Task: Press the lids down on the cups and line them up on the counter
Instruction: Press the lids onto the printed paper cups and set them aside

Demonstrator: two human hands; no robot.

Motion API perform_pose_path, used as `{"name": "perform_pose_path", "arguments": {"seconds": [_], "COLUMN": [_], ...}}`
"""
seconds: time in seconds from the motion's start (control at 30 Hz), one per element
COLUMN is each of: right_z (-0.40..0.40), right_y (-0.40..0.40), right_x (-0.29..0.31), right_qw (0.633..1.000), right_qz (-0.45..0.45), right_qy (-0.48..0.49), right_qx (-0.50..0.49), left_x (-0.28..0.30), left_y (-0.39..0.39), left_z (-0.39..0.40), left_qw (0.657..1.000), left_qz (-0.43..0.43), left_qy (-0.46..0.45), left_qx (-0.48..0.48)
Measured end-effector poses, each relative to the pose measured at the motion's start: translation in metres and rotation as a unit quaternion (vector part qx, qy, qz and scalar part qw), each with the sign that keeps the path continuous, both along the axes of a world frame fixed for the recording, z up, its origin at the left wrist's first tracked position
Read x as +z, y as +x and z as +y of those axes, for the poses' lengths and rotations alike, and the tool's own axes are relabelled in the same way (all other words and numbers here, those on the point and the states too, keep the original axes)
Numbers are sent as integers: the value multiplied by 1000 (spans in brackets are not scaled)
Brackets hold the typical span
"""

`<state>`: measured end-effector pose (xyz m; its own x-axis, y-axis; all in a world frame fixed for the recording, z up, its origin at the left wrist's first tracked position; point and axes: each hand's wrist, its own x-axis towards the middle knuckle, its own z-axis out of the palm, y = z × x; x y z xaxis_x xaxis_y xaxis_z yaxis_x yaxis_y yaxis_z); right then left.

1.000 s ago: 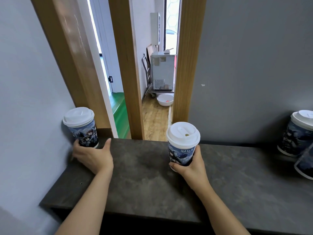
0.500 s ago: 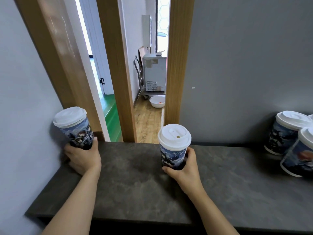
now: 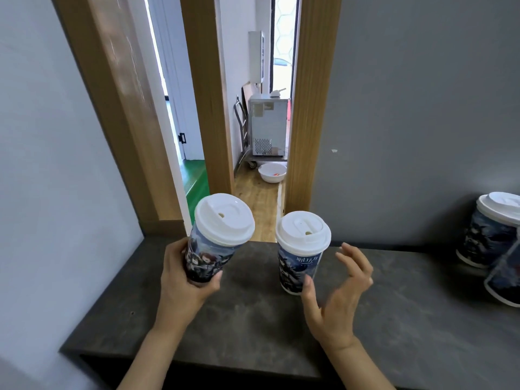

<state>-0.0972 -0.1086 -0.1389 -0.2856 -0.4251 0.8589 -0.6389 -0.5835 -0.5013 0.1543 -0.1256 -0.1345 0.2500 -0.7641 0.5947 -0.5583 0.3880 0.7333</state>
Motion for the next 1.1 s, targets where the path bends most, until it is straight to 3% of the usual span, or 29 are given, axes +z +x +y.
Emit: {"name": "perform_pose_path", "arguments": {"seconds": [0.13, 0.33, 0.4, 0.7, 0.93, 1.1], "right_z": [11, 26, 27, 36, 9, -6], "right_y": [0, 2, 5, 58, 92, 107], "right_x": [3, 7, 15, 69, 81, 54], "right_qw": [996, 983, 983, 975, 961, 933], "right_qz": [78, 151, 146, 187, 114, -10], "right_qy": [-50, 19, 36, 20, 146, 205], "right_qx": [15, 105, 110, 116, 206, 297], "left_x": [-5, -6, -6, -4, 1, -2], "left_y": [2, -10, -12, 0, 8, 18], "left_z": [12, 23, 23, 30, 29, 21], "left_qw": [999, 975, 972, 999, 993, 959], "left_qz": [6, -183, -192, 9, 102, 282], "left_qy": [-6, -63, -82, -33, -62, 9], "left_qx": [-43, -107, -112, -8, -22, -29]}}
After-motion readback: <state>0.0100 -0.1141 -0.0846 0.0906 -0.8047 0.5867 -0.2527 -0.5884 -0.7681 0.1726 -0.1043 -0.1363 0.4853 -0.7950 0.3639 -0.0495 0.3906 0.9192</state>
